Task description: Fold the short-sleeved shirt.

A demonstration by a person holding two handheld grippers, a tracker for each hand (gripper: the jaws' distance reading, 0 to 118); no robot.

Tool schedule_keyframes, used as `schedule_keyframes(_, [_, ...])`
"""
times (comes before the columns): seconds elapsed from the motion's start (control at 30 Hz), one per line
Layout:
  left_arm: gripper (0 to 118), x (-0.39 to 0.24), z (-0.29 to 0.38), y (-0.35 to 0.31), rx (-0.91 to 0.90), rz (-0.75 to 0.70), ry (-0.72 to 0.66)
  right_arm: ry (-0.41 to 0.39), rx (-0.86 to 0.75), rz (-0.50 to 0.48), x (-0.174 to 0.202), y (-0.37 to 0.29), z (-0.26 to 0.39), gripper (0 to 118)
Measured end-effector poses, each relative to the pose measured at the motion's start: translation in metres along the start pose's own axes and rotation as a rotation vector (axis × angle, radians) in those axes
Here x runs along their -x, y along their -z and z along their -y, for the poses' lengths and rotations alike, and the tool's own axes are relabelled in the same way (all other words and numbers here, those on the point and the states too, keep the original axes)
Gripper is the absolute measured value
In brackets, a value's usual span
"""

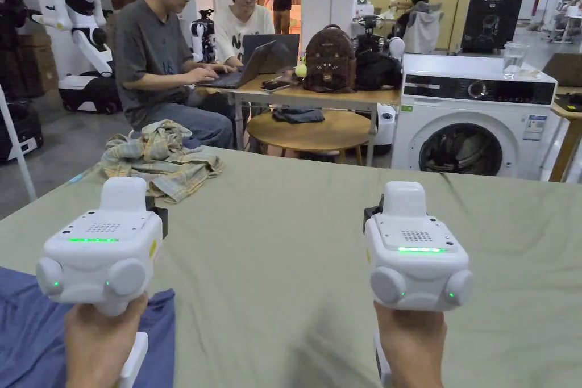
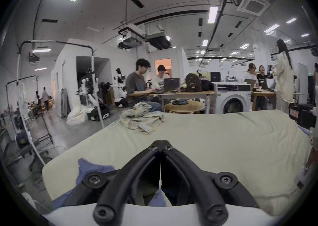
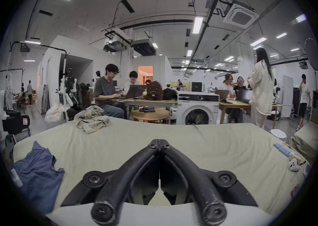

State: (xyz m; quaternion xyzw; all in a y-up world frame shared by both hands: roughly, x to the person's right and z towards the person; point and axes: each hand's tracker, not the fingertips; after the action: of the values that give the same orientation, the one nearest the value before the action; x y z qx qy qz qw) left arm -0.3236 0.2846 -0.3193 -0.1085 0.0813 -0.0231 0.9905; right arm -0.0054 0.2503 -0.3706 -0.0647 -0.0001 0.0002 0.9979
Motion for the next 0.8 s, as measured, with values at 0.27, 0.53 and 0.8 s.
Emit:
schedule_keyframes(0.27, [0,0.089,0.014,0.012,0.332,-0.049,-0.031,-0.018,0.044,-0.096,0.049,0.009,0.009,0])
schedule_keyframes(0.53, [91,0.137,0.061,0.034,0.676,0.018,-0.136,-0.050,0.088,-0.157,0.075,0.014,0.029,0])
schedule_keyframes(0.8, [91,0.139,0.134,0.086,0.922,0.037,-0.190,-0.082,0.130,-0.165,0.073,0.016,0.046,0])
